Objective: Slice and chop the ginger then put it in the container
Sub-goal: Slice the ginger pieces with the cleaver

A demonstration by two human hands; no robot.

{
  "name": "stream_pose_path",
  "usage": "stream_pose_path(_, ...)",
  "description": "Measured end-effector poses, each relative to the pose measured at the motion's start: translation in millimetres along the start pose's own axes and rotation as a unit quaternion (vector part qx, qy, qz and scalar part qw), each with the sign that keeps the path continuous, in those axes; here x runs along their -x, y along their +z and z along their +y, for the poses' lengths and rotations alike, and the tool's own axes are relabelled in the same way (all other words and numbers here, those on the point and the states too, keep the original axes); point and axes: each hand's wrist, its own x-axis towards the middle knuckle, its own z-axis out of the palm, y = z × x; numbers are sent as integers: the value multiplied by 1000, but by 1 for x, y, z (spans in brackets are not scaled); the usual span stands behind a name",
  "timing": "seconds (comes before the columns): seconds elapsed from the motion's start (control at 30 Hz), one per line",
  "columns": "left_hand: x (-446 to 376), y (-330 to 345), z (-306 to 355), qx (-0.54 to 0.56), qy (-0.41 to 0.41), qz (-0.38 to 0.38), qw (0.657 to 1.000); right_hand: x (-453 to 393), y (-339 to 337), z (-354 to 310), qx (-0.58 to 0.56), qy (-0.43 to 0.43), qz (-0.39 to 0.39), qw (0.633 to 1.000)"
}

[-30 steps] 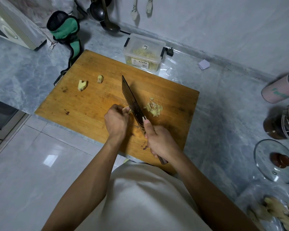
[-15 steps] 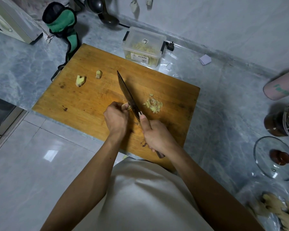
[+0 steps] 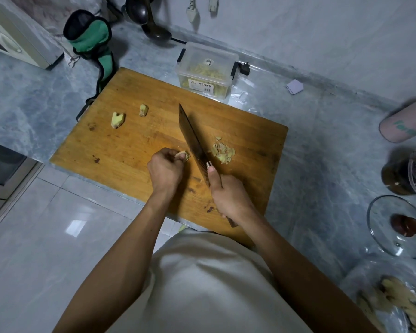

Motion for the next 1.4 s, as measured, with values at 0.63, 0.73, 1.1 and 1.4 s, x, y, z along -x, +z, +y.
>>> stream_pose_path(0.63, -24, -16, 18, -151, 92, -86, 980, 9, -14, 7, -67, 19, 8, 998)
stream_pose_path(0.73, -30, -16, 18, -117, 50, -85, 988, 7, -13, 5, -67, 21, 5, 997)
stream_pose_path(1.1, -44, -25, 22, 205, -289, -78, 932, 6, -12, -10, -52, 11, -38, 998)
stream_pose_path(1.4, -30, -8, 13, 143, -179, -34, 973, 8, -20, -21, 16, -18, -54, 998)
